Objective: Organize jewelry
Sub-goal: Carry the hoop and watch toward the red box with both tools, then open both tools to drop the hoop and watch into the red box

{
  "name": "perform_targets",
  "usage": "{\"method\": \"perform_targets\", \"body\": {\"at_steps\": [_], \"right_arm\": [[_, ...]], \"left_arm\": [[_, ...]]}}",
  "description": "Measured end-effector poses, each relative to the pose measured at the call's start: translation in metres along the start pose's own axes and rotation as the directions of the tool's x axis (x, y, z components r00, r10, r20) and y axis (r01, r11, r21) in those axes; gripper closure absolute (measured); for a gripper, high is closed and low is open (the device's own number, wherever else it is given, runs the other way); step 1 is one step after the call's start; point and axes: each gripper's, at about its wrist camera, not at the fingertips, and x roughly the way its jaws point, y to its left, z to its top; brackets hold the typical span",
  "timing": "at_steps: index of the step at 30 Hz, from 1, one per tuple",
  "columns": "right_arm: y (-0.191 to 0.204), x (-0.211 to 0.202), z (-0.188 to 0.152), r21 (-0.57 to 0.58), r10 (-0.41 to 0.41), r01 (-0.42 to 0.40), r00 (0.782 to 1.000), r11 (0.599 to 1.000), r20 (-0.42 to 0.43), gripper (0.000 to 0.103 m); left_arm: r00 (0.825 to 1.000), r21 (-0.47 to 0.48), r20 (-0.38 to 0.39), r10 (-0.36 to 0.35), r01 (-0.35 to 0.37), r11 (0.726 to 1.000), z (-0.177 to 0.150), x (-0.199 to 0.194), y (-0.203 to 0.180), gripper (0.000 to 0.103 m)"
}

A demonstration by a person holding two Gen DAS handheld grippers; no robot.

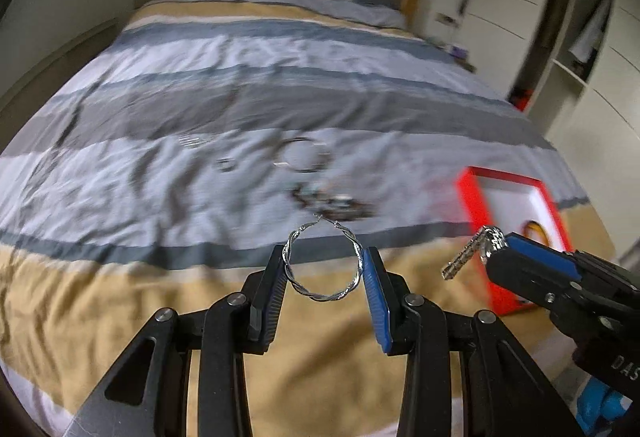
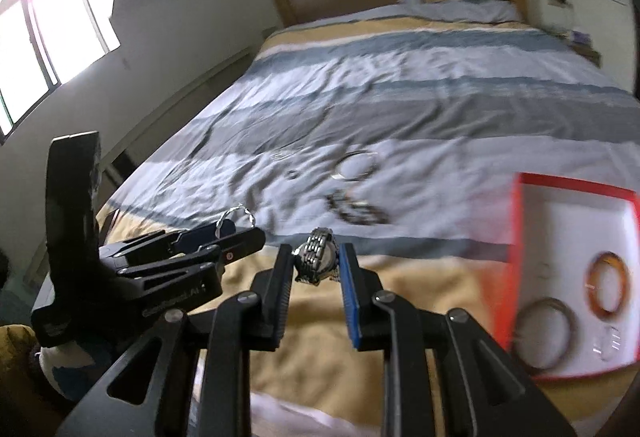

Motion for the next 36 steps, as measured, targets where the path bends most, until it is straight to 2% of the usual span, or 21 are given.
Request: {"method": "perform_targets", "body": {"at_steps": [7,11,17,24,31,36], "right_arm": [[-0.085,-0.045,-0.013,0.090,-0.152,0.149,0.988,0.985,0.022,0.081],[-0.132,-0.053,-0.018,0.132,-0.234,0.230,0.972,0.964,0.012,0.081],[-0.194,-0.046,-0.026,0.183,-0.321,0.321,0.947,0.929,-0.034,0.081],[-0.229,-0.022,-0.040,0.205,-0.334,0.344,0.939,0.916,-0.084,0.081],[-0.235,-0.004,-0.046,0.175,-0.325,0.341,0.939,0.923,-0.115,0.081],[-0.234,0.001,-0.048,0.163,-0.327,0.345,0.936,0.924,-0.129,0.081]], "left_arm": [[0.992,0.116,-0.027,-0.125,0.127,0.985,0.007,0.022,-0.095,0.066],[0.982,0.171,-0.057,-0.180,0.187,0.967,0.012,0.047,-0.146,0.066],[0.962,0.200,-0.134,-0.237,0.260,0.945,0.006,0.090,-0.195,0.066],[0.944,0.228,-0.233,-0.232,0.285,0.931,-0.026,0.129,-0.211,0.066],[0.946,0.285,-0.239,-0.217,0.282,0.916,-0.033,0.134,-0.222,0.066],[0.944,0.284,-0.245,-0.220,0.287,0.915,-0.033,0.135,-0.220,0.066]]}}
